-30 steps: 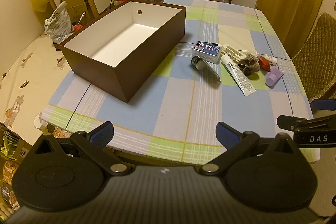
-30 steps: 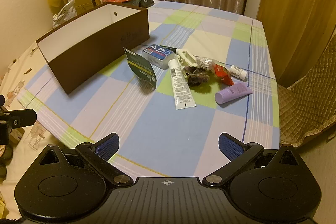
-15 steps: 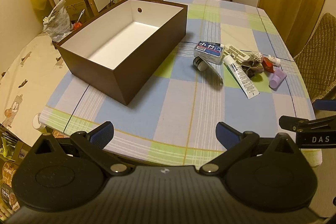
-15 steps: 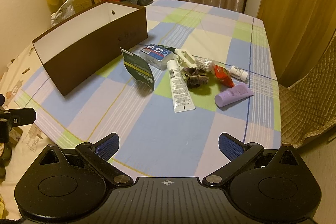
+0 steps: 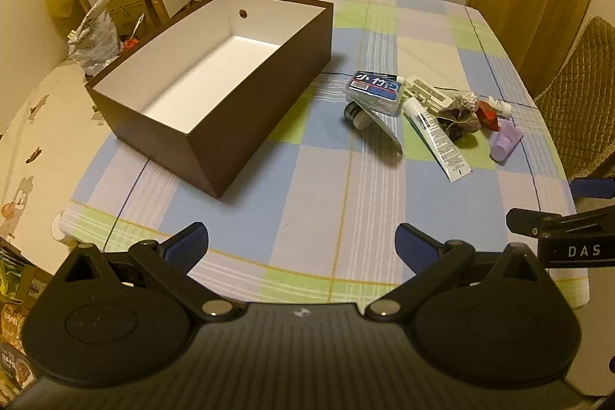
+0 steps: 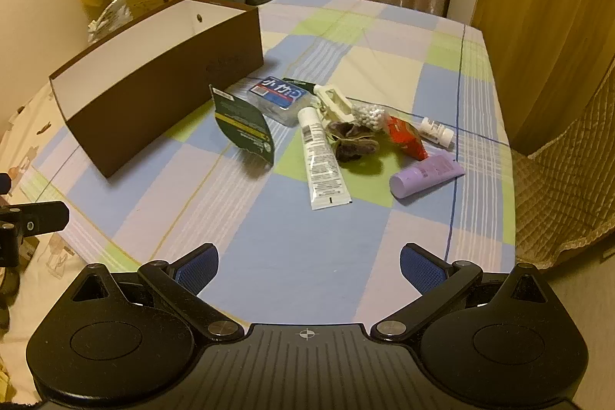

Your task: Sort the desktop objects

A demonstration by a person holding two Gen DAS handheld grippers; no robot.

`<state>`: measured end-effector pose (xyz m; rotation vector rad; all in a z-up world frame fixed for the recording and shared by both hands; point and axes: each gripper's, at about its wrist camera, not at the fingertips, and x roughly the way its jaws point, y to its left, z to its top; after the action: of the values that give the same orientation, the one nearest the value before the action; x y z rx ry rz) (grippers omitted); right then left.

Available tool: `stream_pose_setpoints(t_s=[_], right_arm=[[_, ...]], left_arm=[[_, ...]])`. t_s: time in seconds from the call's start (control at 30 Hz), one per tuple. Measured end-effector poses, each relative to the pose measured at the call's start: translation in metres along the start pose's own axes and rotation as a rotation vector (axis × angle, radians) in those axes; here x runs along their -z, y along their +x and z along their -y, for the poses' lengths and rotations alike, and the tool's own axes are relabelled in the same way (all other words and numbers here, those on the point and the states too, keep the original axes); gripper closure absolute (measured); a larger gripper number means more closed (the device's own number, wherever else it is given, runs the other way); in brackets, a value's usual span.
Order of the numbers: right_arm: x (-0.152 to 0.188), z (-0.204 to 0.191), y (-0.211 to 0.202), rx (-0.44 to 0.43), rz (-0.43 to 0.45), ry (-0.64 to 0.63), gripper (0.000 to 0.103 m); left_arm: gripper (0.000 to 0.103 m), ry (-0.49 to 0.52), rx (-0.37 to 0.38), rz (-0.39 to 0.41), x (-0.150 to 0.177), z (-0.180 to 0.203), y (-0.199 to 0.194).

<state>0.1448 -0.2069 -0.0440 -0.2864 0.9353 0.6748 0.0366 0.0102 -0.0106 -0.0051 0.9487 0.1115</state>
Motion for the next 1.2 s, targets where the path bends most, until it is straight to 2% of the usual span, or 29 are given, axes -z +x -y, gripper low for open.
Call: stream_pose_setpoints(t_s=[0.37,0.7,0.87,0.97,1.07,1.2], right_arm=[[-0.004,0.029,0.013,-0.017,0.000,0.031,0.000],[-0.012,0.073,0.034,0.008,-0.024,0.111,0.000],[-0.018,0.089,0.043,0.000,-0.033,0.112,0.000],[-0.023,0.093,0.050,-0.015,-0.016,0.075,0.000],[-0.028,0.086,0.061,-0.029,0.002,-0.015,0.000],[-0.034,0.069,0.076,-0.085,0.029,-0.146,0.000]], left_arm=[[0.001,0.011,0.078,-0.032,-0.014,0.016,0.027],[0.001,-0.015,0.134,-0.048,-0.035,0.031,0.061],[0.007,-0.038,0.167,-0.053,-0.050,0.038,0.079],[0.007,-0.054,0.172,-0.049,-0.057,0.038,0.085],[0.012,-0.064,0.144,-0.048,-0.062,0.033,0.088],[0.012,-0.107,0.124,-0.045,-0.067,0.020,0.089]])
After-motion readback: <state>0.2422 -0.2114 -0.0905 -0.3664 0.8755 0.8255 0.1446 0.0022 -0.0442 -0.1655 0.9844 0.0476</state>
